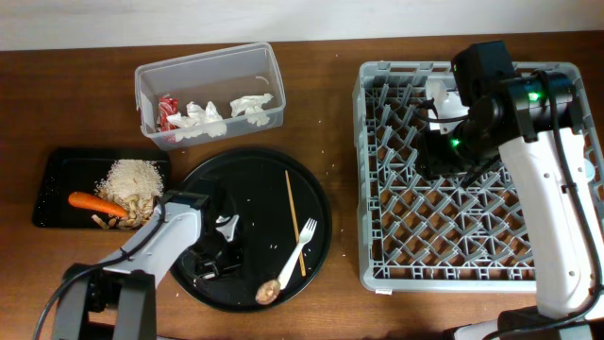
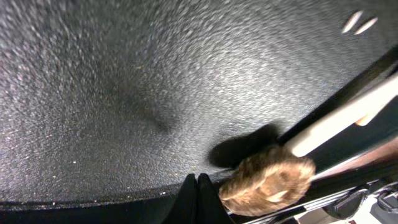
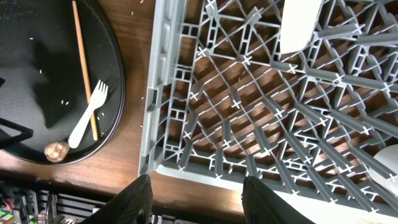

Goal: Sort waste into correct bins and load items into the dishwasher rack

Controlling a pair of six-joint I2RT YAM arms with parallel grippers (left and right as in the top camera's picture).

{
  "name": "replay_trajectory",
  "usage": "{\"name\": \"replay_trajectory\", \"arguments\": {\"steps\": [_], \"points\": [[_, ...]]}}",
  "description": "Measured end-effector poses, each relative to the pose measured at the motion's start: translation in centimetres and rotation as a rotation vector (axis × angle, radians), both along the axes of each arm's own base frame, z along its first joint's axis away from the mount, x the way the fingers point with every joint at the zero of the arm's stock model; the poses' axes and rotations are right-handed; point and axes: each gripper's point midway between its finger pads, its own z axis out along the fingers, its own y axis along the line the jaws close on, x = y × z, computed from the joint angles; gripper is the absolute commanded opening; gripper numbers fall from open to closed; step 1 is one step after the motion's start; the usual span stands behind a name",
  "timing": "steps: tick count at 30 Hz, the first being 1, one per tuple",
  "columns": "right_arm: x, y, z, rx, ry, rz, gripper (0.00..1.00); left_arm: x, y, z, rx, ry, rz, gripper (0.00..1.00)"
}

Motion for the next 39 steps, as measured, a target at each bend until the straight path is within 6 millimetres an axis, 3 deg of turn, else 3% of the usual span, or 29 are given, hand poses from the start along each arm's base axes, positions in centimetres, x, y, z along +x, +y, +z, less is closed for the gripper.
{"name": "replay_trajectory", "arguments": {"steps": [1, 6, 9, 14, 25, 27, 30, 34, 39], "points": [[0.0, 0.0, 0.0, 0.0, 0.0, 0.0, 0.51, 0.7, -0.2, 0.3, -0.008, -0.018, 0.001, 0.57], [0.0, 0.0, 0.0, 0.0, 0.001, -0.001, 0.51, 0.9, -1.4, 0.8, -0.073, -0.026, -0.003, 0.63], [0.0, 0.0, 0.0, 0.001, 0.001, -0.005, 0.51, 0.3, -3.0, 0.8, -0.104, -0.058, -0.129, 0.67], [0.0, 0.0, 0.0, 0.002, 0.002, -0.012, 0.51, 0.0, -4.4, 0.1, -0.055, -0.129, -0.303, 0.69], [0.0, 0.0, 0.0, 0.002, 0.002, -0.015, 0.51, -2.1, -5.8, -0.3, -0.028, -0.131, -0.448, 0.68], [0.0, 0.0, 0.0, 0.002, 0.002, -0.014, 0.51, -2.4, -5.6, -0.5, -0.018, -0.122, -0.451, 0.58], [-0.1, 0.0, 0.0, 0.002, 0.007, -0.014, 0.51, -2.4, -5.5, -0.6, -0.018, -0.124, -0.46, 0.23], [-0.1, 0.0, 0.0, 0.002, 0.007, -0.015, 0.51, -2.3, -5.4, -0.6, -0.006, -0.125, -0.452, 0.07], [-0.2, 0.0, 0.0, 0.001, 0.012, -0.015, 0.51, -1.3, -5.2, -0.3, 0.015, -0.15, -0.442, 0.05]]}}
